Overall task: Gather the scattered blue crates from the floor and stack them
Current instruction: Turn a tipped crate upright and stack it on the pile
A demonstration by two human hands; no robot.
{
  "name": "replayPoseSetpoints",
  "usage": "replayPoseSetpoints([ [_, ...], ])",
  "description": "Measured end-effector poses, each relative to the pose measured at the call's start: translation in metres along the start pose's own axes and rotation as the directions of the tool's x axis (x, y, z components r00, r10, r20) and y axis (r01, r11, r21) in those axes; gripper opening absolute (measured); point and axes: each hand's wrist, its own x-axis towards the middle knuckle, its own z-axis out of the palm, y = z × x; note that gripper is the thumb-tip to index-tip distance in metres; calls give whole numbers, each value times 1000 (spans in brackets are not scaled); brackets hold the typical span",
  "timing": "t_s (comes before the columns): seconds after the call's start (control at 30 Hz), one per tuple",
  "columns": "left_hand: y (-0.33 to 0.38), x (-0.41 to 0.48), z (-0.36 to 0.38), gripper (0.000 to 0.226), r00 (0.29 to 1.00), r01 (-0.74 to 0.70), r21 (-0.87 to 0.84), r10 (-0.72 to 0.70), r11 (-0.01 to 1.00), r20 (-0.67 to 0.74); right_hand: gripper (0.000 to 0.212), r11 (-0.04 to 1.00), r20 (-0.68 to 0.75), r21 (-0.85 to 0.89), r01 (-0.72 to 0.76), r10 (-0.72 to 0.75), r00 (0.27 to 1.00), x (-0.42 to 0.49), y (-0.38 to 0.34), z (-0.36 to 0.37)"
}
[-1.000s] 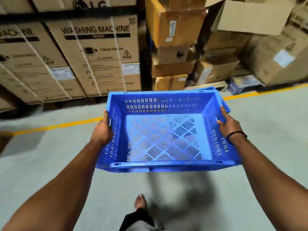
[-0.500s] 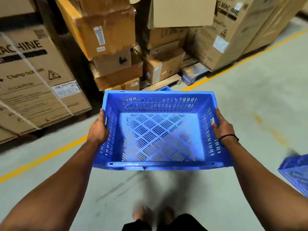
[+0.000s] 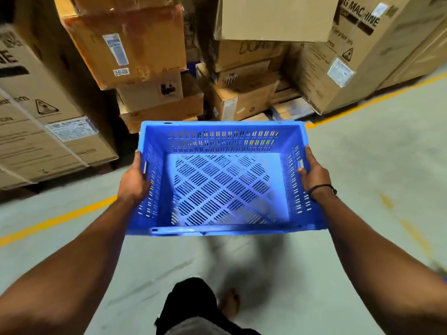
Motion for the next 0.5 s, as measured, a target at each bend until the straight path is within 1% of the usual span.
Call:
replayPoseSetpoints([
  [0.17, 4, 34, 27, 73, 994, 87, -28, -88, 996, -64, 68, 998, 80, -2, 56, -55, 995, 79, -12, 26],
  [0.33, -1, 78, 74, 74, 984, 168, -42, -170, 985, -54, 68, 993, 145, -35, 111, -104, 984, 161, -17, 66],
  [0.5, -17, 112, 123, 77, 966, 249, -99, -254, 963, -38, 69, 984, 189, -71, 162, -146, 971, 224, -11, 111],
])
